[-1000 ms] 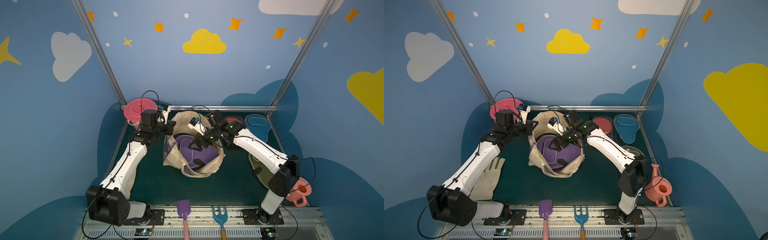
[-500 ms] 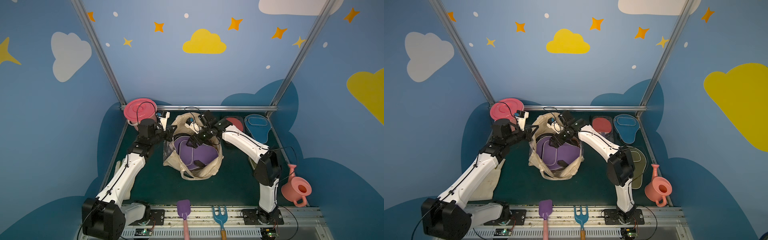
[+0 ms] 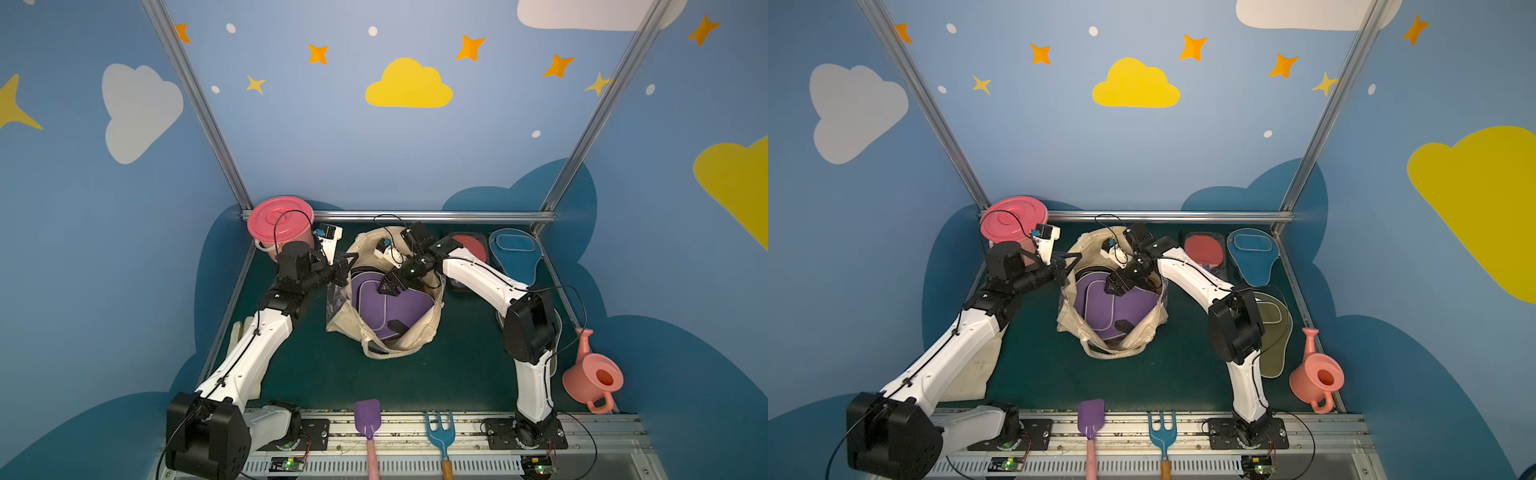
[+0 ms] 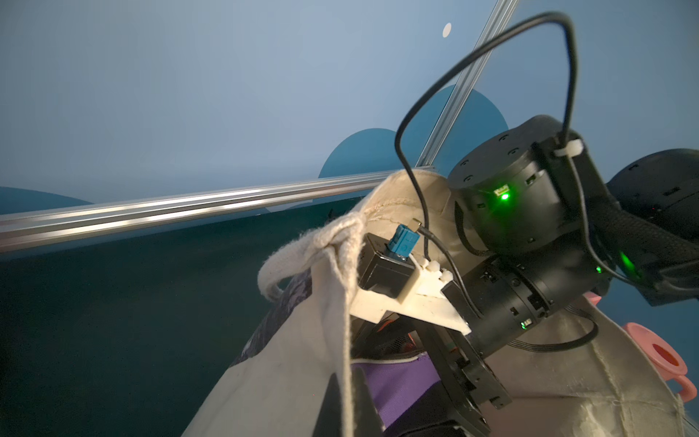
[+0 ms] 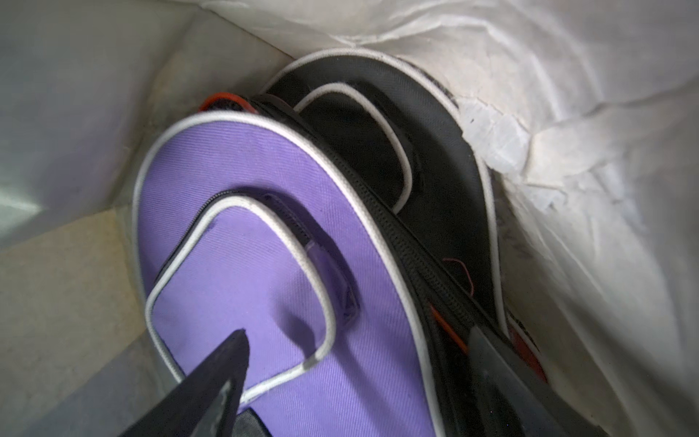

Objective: Remove the ping pong set from the canvas bag
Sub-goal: Adjust the ping pong set in the canvas bag.

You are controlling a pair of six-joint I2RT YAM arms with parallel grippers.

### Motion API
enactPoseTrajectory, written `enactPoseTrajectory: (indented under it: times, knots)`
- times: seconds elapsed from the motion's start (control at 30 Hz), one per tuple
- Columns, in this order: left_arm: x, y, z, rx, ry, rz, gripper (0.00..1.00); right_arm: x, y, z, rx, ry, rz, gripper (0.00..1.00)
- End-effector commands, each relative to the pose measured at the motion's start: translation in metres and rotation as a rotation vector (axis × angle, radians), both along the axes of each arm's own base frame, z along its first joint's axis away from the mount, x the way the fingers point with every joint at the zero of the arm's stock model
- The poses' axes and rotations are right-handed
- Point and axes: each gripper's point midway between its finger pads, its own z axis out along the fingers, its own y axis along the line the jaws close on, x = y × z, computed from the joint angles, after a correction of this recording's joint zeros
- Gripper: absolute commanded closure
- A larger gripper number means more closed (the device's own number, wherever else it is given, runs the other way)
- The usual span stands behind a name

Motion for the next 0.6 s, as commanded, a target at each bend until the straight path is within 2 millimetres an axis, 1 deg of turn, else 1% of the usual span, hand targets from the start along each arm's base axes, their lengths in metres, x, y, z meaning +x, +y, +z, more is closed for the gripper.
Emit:
enactPoseTrajectory:
  times: [0.0,0.13,0.27,0.37,0.5,0.57]
  knots:
    - [-0.006,-0.01,0.035,-0.041,-0.13,-0.069,0.96,-0.002,-0.005,-0.021,-0.012,0.066,0.029,0.11]
    - [-0.005,-0.012,0.034,-0.043,-0.133,-0.077,0.96,-0.014,-0.005,-0.029,0.027,0.16,0.078,0.11]
    - [-0.006,-0.012,0.034,-0.045,-0.138,-0.08,0.96,-0.02,-0.008,-0.038,0.05,0.22,0.087,0.12]
    - [-0.008,-0.011,0.033,-0.043,-0.138,-0.075,0.96,-0.022,-0.01,-0.039,0.067,0.244,0.089,0.15]
    - [-0.01,-0.01,0.033,-0.04,-0.142,-0.071,0.96,-0.028,-0.011,-0.037,0.084,0.271,0.111,0.28]
    - [-0.011,-0.009,0.033,-0.038,-0.145,-0.068,0.96,-0.032,-0.011,-0.035,0.089,0.28,0.123,0.4]
